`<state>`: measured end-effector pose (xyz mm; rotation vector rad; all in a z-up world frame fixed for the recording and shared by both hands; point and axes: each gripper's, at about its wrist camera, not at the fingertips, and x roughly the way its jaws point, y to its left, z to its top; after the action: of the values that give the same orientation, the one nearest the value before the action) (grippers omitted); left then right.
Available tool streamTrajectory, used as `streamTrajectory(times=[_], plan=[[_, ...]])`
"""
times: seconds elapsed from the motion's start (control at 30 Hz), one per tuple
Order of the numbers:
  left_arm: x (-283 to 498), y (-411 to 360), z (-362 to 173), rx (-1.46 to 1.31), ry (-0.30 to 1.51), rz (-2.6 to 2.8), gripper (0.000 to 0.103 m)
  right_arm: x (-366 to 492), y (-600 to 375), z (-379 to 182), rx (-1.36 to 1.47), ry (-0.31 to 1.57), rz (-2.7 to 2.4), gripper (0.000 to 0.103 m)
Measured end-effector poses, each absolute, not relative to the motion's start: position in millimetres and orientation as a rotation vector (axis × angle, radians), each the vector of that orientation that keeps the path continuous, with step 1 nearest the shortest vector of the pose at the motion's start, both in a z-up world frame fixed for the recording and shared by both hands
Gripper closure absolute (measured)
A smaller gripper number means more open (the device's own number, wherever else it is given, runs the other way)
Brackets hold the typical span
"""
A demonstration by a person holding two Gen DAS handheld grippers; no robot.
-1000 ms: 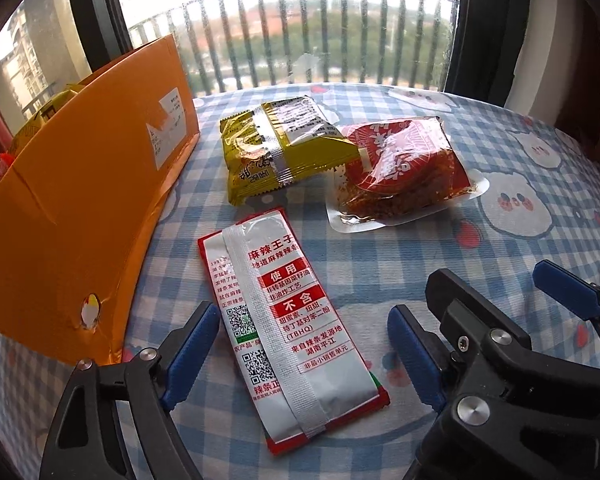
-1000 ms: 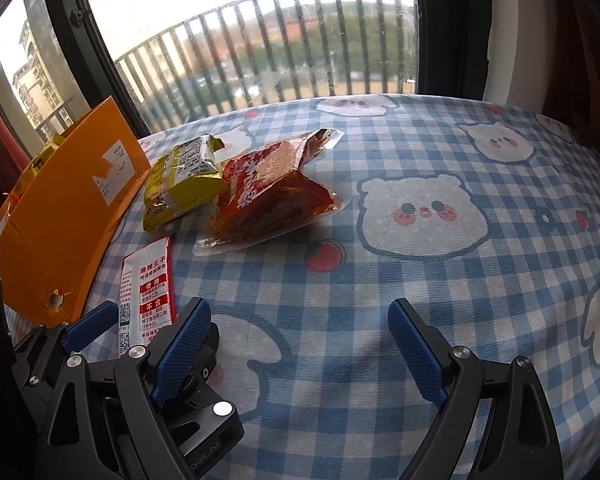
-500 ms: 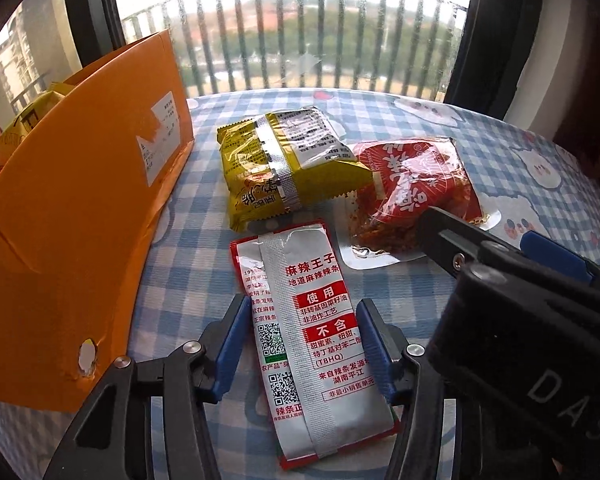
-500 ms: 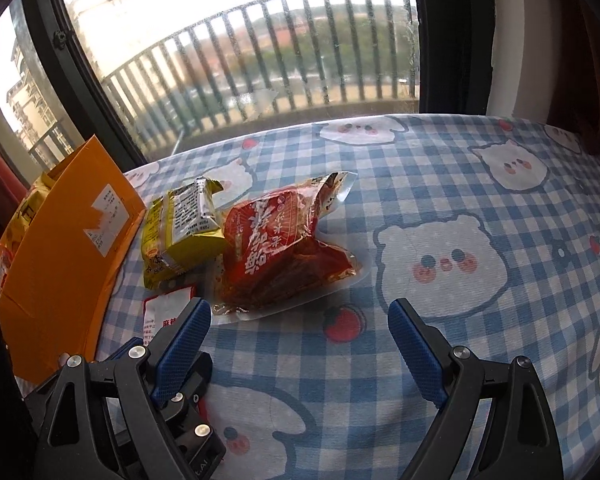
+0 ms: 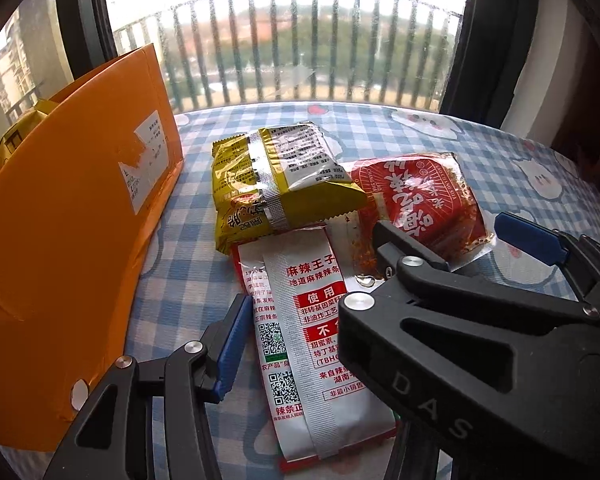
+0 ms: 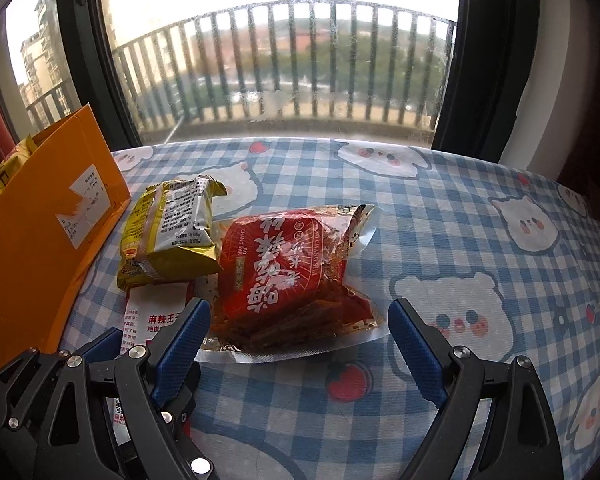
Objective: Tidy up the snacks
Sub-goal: 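Close the right tool on the red meat-snack packet while the left holds the strip packet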
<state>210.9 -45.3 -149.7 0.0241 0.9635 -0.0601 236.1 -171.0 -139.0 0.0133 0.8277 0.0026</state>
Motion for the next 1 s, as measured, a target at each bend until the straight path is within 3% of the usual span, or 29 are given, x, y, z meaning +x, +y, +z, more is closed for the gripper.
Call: streamTrajectory(times=[0.1,0.17,0.23,0.3,0.4,0.73,0.77,0.9,1.0], plan=[[211.1,-46.1,-151.0,0.025,0.95,-0.059,0.048,238.5,-170.2,-144.4,0.04,0.841,0.021,0.011],[211.0,-46.7,-151.4,0.026,0.945,-0.06,0.048,237.7,-168.9,-145.6,0.025,0.829,0.004,0.017],[210.6,-46.8,-151.8,0.028,0.941,-0.061,0.048,235.8,-168.8,-144.8,0.0,0.814,-0.02,0.039],[209.7,-47.5,-152.1,0.036,0.934,-0.062,0.048,235.2,-170.3,-144.6,0.0,0.812,-0.031,0.046],[208.4,-49.2,-152.4,0.048,0.926,-0.06,0.049,234.7,-170.4,-146.2,-0.032,0.81,-0.056,0.074],[204.4,-46.3,-150.2,0.031,0.935,-0.071,0.05,226.2,-168.3,-142.4,-0.035,0.821,-0.018,0.072],[203.7,-46.2,-149.4,0.03,0.935,-0.074,0.051,226.0,-167.9,-142.6,-0.034,0.826,-0.01,0.069],[200.1,-45.6,-145.7,0.023,0.927,-0.077,0.051,221.9,-167.0,-137.6,-0.034,0.801,-0.019,0.026],[198.3,-43.9,-138.5,0.005,0.9,-0.069,0.052,222.9,-167.6,-132.2,-0.05,0.784,-0.02,0.022]])
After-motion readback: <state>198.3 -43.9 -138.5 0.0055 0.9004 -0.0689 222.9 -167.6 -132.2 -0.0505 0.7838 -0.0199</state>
